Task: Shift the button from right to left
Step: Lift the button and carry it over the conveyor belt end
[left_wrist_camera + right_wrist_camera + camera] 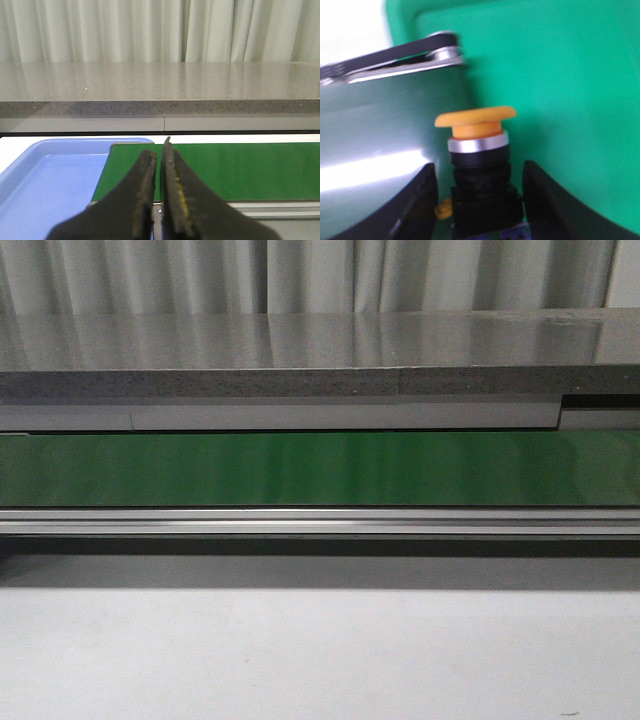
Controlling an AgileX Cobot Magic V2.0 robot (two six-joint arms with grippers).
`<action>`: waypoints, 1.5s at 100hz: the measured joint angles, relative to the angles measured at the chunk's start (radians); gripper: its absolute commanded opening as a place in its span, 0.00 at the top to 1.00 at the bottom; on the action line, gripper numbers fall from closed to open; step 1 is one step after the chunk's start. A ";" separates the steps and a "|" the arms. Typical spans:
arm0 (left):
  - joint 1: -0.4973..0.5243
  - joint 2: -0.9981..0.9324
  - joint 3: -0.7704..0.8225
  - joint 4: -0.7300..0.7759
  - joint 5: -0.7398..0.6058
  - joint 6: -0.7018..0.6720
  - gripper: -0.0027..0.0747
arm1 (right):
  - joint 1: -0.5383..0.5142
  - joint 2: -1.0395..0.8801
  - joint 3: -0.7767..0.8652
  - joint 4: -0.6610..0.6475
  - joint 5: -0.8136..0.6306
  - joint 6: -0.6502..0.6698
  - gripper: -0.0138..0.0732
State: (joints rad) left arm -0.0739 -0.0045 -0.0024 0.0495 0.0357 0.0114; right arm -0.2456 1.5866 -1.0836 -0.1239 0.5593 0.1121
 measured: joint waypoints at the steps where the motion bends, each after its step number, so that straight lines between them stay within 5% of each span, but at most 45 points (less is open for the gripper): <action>1: 0.000 0.000 0.000 0.000 0.000 0.000 0.96 | 0.009 0.000 0.000 0.000 0.000 0.000 0.61; 32: 0.000 0.000 0.000 0.000 0.000 0.000 0.96 | 0.121 0.000 0.000 0.012 0.013 0.000 0.58; 70: 0.000 0.000 0.000 0.000 0.000 0.000 0.96 | 0.121 0.039 0.000 0.022 0.048 0.000 0.24; 104: 0.000 0.000 0.000 0.000 0.000 0.000 0.96 | 0.121 -0.004 0.000 0.027 0.040 -0.028 0.24; 150: 0.000 0.000 0.000 0.000 0.000 0.000 0.96 | 0.121 -0.344 0.009 0.055 0.028 -0.099 0.24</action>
State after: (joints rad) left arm -0.0739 -0.0045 -0.0024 0.0495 0.0357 0.0114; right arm -0.1249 1.2422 -1.0748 -0.0688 0.5873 0.0127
